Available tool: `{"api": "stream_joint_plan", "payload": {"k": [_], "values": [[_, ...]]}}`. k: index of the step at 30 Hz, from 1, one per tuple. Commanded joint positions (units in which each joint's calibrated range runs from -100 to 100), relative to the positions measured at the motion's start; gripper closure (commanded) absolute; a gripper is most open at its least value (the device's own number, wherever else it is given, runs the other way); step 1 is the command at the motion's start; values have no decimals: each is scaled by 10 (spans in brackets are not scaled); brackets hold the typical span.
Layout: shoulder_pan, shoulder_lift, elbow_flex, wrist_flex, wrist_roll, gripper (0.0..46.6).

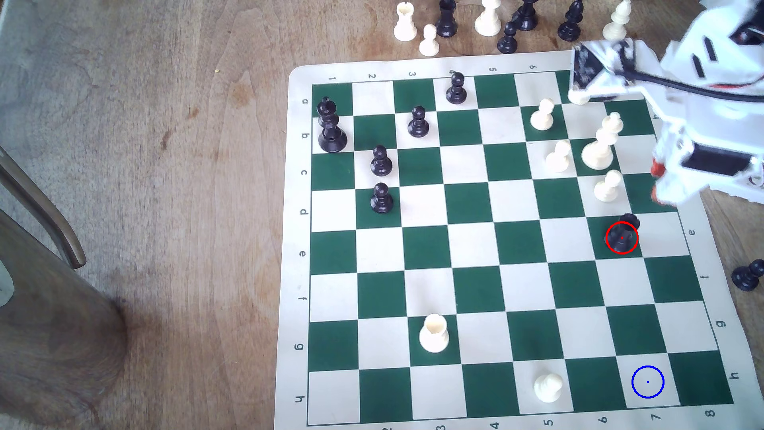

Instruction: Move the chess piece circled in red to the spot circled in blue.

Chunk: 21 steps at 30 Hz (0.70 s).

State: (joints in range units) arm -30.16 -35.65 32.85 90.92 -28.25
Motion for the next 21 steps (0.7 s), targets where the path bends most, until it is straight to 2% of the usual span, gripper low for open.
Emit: {"api": "stream_joint_plan", "payload": {"k": [1,6,21], "values": [[-12,-11,37,-30,3,288],[-8,-22,88,-64,14,270],[11,-8,183,-184,22,287]]}}
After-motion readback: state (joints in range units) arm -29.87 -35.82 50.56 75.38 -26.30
